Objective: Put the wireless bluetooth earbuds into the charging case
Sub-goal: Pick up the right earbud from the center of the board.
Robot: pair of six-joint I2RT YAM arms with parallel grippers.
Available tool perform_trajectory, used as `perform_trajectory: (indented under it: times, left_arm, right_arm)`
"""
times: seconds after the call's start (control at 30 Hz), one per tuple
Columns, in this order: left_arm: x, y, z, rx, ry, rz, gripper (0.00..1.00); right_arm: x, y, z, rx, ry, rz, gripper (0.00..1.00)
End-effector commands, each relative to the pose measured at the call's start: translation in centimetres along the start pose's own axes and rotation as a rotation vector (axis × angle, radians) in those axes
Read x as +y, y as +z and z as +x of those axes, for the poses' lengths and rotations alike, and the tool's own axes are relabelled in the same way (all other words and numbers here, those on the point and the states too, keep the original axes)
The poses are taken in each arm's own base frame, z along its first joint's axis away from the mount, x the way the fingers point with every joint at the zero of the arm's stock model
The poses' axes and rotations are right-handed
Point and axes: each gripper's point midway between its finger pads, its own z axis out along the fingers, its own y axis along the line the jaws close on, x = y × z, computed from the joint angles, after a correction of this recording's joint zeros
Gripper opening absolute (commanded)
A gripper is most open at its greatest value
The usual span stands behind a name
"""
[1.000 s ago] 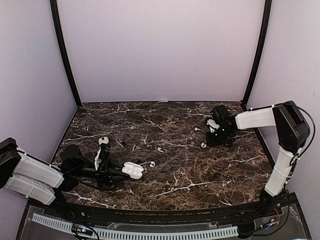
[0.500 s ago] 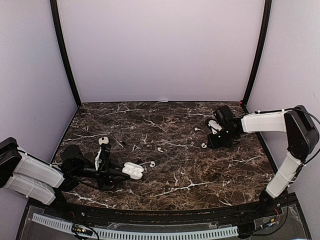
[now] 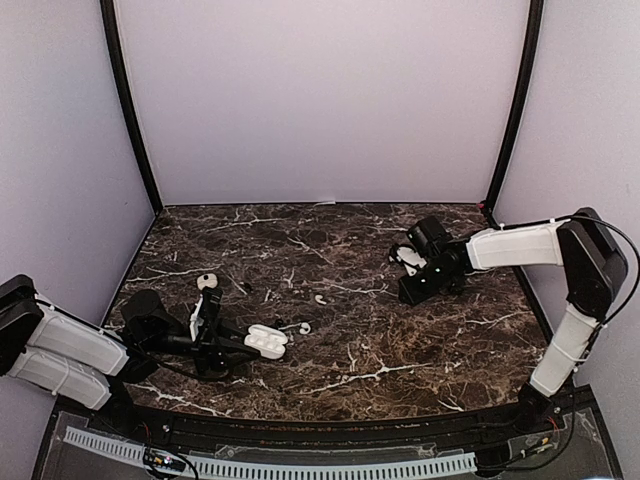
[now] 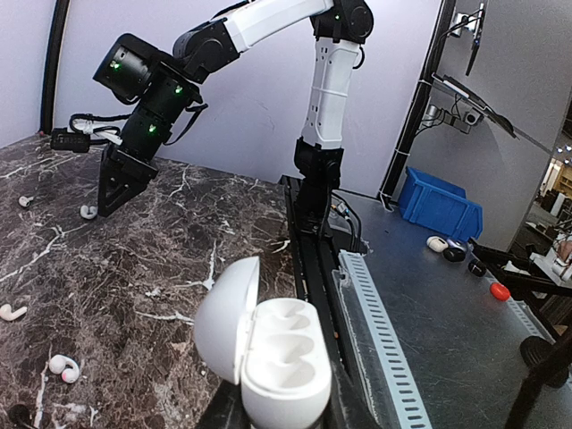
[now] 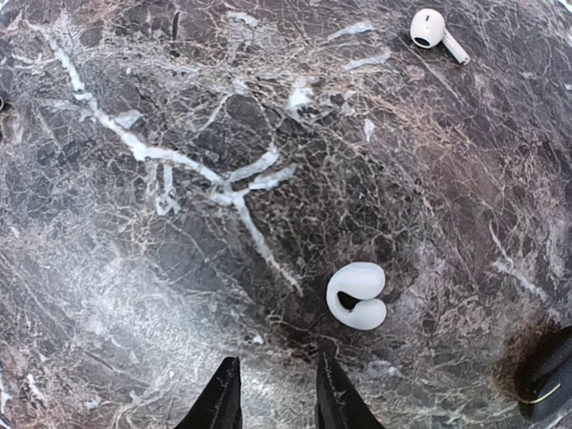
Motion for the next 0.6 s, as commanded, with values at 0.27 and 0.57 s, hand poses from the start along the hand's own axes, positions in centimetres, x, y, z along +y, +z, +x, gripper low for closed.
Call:
perform_trajectory:
  times: [0.27, 0.57]
  left_arm:
    - [-0.3, 0.0, -0.2, -0.007, 0.020, 0.016, 0.13]
    - [-0.3, 0.0, -0.2, -0.007, 0.021, 0.016, 0.13]
  right_arm:
    - [-0.7, 1.4, -1.9, 0.002, -0.019, 0.070, 0.29]
    - [-1.5, 1.6, -2.1, 0.004, -0.014, 0.119, 0.30]
